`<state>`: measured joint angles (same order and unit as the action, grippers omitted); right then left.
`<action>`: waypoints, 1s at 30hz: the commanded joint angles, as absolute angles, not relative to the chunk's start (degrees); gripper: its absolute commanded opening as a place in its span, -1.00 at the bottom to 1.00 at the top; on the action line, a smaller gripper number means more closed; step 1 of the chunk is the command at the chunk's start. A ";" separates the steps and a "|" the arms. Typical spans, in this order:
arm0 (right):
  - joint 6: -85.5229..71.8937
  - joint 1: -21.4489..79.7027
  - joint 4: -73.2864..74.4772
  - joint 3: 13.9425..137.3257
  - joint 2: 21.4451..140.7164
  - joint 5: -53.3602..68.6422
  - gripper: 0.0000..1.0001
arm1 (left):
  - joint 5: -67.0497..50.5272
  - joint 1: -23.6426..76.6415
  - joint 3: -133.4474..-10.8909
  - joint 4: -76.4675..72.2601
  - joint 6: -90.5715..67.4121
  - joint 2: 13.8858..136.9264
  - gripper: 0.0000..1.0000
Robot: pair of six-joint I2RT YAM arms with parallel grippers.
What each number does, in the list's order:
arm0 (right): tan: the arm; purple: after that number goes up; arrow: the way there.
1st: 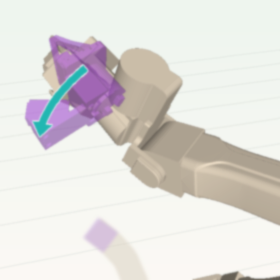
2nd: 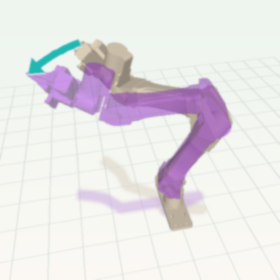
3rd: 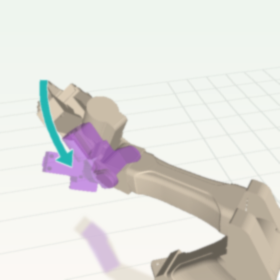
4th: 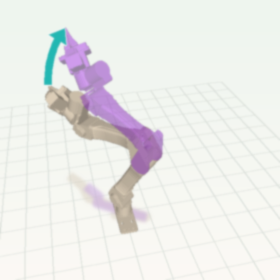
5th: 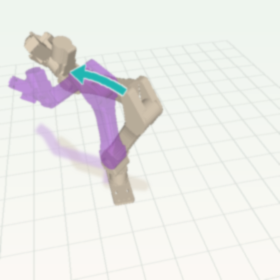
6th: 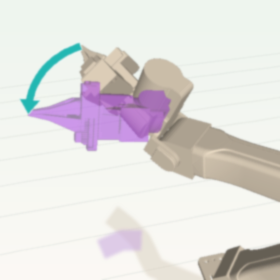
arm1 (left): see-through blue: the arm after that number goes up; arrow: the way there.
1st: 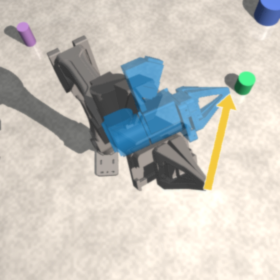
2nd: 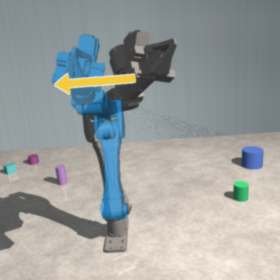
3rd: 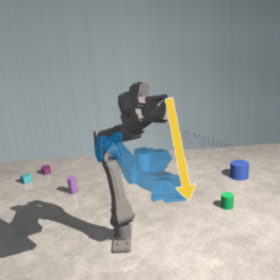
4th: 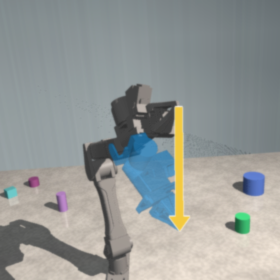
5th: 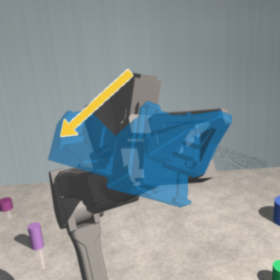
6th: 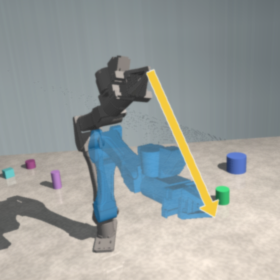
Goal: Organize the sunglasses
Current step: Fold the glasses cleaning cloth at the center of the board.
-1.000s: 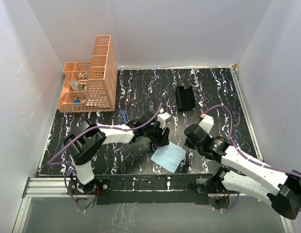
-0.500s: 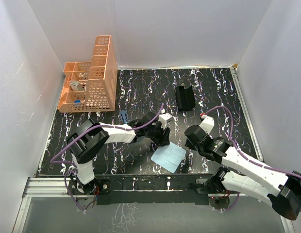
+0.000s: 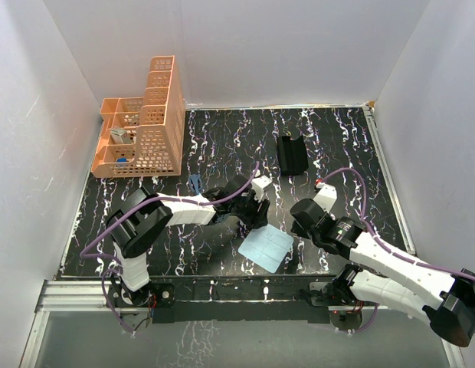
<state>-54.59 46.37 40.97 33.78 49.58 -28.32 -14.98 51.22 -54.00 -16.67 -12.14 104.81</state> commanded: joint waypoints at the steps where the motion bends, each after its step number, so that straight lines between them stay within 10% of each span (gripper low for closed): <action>1: -55.94 46.73 39.46 33.52 48.83 -29.27 -0.43 | -12.48 51.49 -56.07 -14.53 -10.76 104.74 0.04; 30: -56.42 47.26 40.53 34.16 49.12 -29.65 -0.43 | -15.66 51.54 -55.32 -10.31 -10.81 104.09 -0.63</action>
<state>-55.64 46.89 41.01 33.17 49.54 -28.34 -15.18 51.22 -55.35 -14.66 -11.31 106.00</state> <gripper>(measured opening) 0.285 0.218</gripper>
